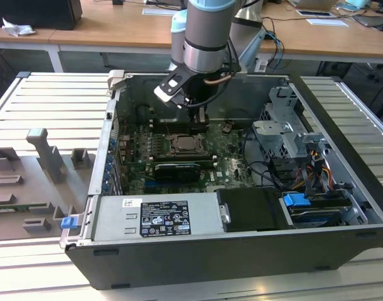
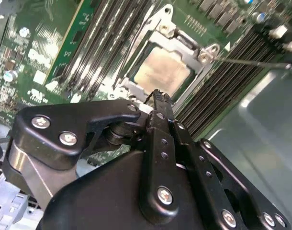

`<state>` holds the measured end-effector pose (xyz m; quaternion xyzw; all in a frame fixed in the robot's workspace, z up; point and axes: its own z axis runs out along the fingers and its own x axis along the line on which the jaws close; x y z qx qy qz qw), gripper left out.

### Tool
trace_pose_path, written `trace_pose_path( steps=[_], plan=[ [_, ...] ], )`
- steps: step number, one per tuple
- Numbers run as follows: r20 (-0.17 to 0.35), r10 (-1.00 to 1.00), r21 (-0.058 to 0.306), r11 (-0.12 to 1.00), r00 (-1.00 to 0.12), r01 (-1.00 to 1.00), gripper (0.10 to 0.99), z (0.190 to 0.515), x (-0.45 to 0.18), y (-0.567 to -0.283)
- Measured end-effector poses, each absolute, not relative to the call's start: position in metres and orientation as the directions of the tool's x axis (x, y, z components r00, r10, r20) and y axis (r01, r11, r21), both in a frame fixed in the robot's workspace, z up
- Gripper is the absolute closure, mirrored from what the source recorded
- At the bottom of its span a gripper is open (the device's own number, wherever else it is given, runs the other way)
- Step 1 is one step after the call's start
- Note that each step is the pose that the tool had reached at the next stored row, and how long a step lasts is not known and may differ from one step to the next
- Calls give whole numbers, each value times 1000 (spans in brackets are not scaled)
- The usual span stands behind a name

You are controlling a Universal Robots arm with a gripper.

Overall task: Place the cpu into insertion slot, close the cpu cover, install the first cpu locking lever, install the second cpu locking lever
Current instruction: 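Close the cpu cover, then install the first cpu locking lever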

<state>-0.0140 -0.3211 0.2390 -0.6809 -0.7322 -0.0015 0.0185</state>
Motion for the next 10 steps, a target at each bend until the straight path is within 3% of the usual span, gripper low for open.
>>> trace_pose_path(
  steps=[10],
  plan=[
    [29, 997, -19, 74, -74, 997, 980, 238, -20, -321]
  ],
)
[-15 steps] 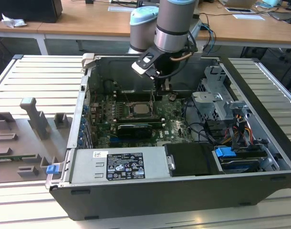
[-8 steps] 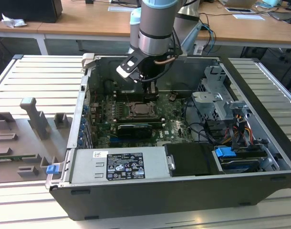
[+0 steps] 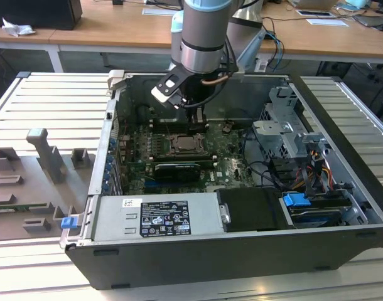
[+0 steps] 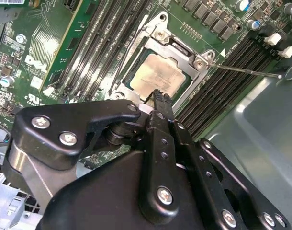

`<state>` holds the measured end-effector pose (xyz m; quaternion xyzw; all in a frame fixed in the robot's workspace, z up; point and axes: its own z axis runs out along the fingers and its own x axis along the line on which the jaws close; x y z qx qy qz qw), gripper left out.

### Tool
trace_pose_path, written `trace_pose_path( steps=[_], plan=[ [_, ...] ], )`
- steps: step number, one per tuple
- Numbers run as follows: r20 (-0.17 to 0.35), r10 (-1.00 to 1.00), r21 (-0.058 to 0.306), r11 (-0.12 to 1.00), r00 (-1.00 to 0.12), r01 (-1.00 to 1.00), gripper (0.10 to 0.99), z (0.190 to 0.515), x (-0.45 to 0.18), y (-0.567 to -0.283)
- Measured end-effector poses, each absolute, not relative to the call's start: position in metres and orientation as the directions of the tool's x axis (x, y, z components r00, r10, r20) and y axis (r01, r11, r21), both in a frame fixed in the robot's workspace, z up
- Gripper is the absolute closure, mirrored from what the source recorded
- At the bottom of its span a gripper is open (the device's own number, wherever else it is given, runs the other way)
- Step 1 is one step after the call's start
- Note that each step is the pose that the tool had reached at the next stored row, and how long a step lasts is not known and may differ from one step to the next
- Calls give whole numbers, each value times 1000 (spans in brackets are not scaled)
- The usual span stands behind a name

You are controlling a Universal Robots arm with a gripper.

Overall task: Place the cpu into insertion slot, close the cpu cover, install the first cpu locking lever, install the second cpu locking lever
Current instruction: 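Install the first cpu locking lever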

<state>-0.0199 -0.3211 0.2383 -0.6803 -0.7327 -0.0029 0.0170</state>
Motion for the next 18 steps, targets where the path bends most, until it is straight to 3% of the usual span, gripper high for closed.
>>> trace_pose_path(
  steps=[13, 16, 18],
  plan=[
    [29, 997, -19, 74, -74, 997, 980, 248, -20, -321],
    [26, 997, -17, 74, -74, 997, 980, 282, -20, -321],
    [26, 995, -15, 102, -101, 995, 980, 283, -20, -321]
  ],
)
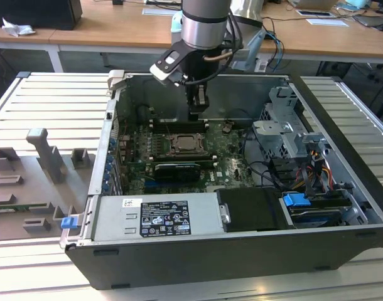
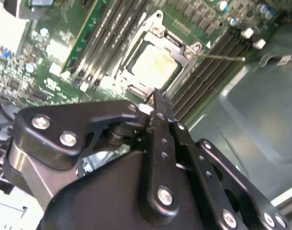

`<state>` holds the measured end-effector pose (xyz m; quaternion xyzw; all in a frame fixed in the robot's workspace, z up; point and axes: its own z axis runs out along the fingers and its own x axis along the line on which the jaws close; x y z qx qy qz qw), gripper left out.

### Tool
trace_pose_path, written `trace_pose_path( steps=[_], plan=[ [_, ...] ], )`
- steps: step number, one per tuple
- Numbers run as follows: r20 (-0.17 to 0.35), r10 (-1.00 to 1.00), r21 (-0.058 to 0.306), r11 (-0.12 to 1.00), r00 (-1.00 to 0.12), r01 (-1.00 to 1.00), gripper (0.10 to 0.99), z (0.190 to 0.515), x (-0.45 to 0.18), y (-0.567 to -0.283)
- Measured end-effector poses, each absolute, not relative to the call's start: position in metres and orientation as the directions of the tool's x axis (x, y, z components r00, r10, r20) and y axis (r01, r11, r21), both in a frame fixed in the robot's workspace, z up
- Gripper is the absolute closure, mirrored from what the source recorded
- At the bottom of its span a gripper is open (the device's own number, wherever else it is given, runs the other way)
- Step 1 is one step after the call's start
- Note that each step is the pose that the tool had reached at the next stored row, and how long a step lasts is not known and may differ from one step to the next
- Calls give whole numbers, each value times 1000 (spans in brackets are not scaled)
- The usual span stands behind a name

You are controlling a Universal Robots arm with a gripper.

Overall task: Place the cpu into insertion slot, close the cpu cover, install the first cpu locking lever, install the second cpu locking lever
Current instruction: 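Install the first cpu locking lever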

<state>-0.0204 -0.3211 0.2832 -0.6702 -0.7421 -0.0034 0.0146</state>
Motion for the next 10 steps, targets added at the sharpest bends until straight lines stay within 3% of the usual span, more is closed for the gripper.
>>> trace_pose_path(
  steps=[10],
  plan=[
    [26, 955, -15, 295, -294, 955, 980, 282, -20, -321]
  ],
)
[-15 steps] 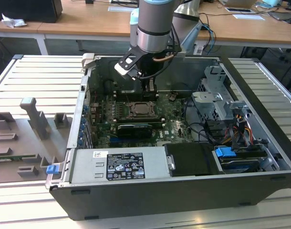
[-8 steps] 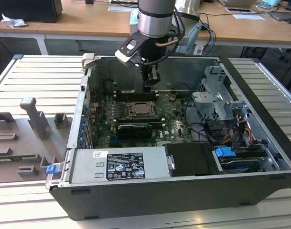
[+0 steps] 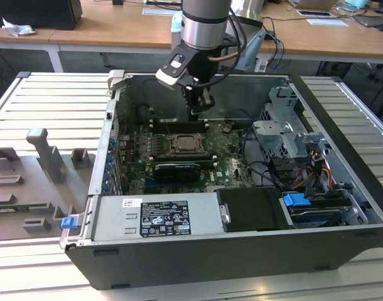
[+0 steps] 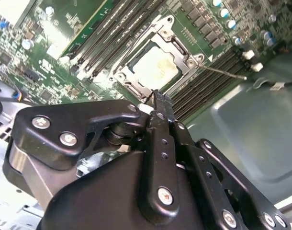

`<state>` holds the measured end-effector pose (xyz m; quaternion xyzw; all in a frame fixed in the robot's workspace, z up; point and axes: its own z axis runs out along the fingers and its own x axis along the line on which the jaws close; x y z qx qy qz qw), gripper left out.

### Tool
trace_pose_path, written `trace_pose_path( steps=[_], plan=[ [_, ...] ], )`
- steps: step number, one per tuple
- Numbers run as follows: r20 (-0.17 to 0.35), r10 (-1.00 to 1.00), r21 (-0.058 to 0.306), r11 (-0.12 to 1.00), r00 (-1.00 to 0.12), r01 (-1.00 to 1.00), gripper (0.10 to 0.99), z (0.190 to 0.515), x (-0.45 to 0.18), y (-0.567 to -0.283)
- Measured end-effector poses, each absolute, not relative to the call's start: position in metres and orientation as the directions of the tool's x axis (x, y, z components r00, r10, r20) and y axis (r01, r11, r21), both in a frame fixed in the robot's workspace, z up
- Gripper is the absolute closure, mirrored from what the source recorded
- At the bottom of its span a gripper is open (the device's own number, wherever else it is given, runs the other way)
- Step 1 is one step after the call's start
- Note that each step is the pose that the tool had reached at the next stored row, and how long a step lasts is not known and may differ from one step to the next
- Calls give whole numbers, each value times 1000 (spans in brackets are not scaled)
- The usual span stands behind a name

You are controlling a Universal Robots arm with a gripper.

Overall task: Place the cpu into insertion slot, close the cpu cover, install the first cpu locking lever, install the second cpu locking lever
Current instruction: 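Install the first cpu locking lever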

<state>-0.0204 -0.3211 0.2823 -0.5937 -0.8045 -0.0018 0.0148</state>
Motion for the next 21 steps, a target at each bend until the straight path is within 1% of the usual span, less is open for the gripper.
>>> trace_pose_path(
  steps=[8, 14, 21],
  plan=[
    [26, 901, -15, 434, -433, 901, 980, 282, -20, -321],
    [26, 819, -14, 574, -573, 819, 980, 282, -20, -321],
    [26, 742, -14, 670, -669, 742, 980, 281, -20, -321]
  ],
)
